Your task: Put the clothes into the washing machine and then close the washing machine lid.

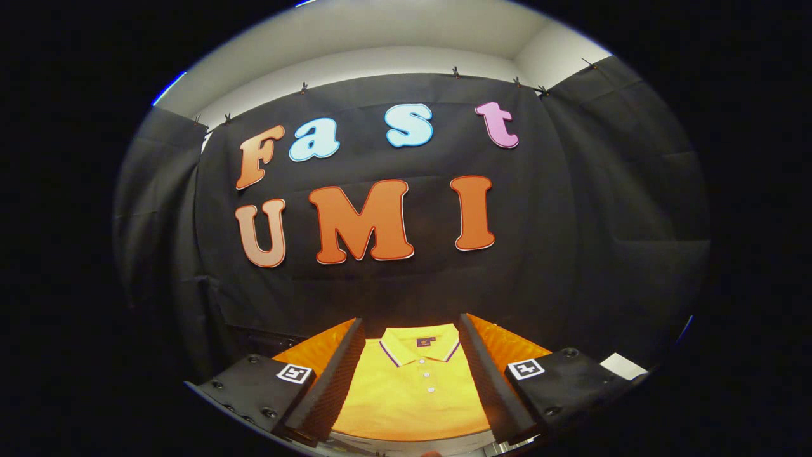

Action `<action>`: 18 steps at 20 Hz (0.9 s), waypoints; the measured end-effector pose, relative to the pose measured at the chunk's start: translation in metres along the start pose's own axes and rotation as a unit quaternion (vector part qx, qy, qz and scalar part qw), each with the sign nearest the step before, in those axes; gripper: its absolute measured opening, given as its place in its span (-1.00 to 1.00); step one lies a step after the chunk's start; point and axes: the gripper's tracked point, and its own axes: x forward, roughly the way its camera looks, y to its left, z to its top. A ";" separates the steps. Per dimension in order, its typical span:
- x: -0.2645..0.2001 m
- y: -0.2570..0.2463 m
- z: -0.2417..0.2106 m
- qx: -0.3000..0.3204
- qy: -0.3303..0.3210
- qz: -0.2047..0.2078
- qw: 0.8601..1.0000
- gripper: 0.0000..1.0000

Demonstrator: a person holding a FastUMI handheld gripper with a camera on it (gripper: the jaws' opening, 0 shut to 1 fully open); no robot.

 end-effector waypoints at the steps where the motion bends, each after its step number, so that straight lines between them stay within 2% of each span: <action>1: 0.015 -0.001 -0.009 -0.002 0.012 -0.004 1.000 0.93; 6: 0.088 -0.004 -0.075 -0.011 0.104 -0.019 0.994 0.92; 10: 0.127 -0.020 -0.140 -0.007 0.201 -0.040 0.979 0.93; 17: 0.134 -0.031 -0.183 0.001 0.308 -0.060 0.949 0.95; 18: 0.137 -0.031 -0.182 0.002 0.305 -0.062 0.950 0.95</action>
